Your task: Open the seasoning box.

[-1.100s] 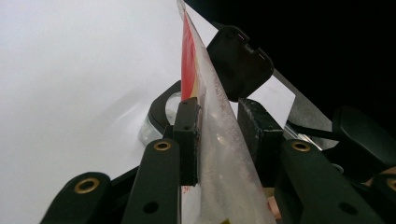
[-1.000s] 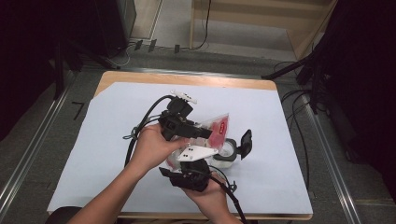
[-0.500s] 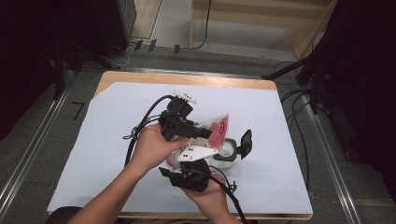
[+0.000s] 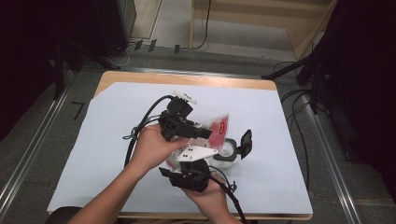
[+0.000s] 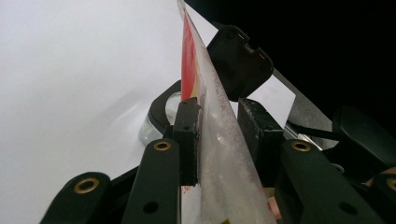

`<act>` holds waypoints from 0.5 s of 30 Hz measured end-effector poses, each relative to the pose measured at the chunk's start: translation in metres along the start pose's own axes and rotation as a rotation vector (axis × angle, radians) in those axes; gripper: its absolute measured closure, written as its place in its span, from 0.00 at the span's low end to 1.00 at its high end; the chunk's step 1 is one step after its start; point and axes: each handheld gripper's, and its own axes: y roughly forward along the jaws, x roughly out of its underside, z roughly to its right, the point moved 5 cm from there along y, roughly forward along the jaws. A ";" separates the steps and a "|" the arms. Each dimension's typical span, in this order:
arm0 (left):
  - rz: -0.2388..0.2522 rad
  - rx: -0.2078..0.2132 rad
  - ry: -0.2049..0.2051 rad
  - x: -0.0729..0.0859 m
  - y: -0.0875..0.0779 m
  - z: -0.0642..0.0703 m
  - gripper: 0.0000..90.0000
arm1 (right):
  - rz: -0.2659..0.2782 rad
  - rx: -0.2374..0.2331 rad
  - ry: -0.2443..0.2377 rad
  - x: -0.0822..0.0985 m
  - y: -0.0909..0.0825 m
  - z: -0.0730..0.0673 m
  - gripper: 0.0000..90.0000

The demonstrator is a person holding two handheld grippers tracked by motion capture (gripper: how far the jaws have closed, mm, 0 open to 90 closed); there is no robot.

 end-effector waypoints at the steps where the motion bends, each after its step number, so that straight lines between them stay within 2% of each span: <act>1: 0.003 0.003 -0.001 0.000 0.000 0.000 0.78 | 0.000 0.000 0.000 0.000 0.000 0.000 0.70; 15: 0.003 0.004 0.000 0.000 0.001 0.000 0.79 | -0.003 0.002 0.001 0.000 0.000 0.000 0.70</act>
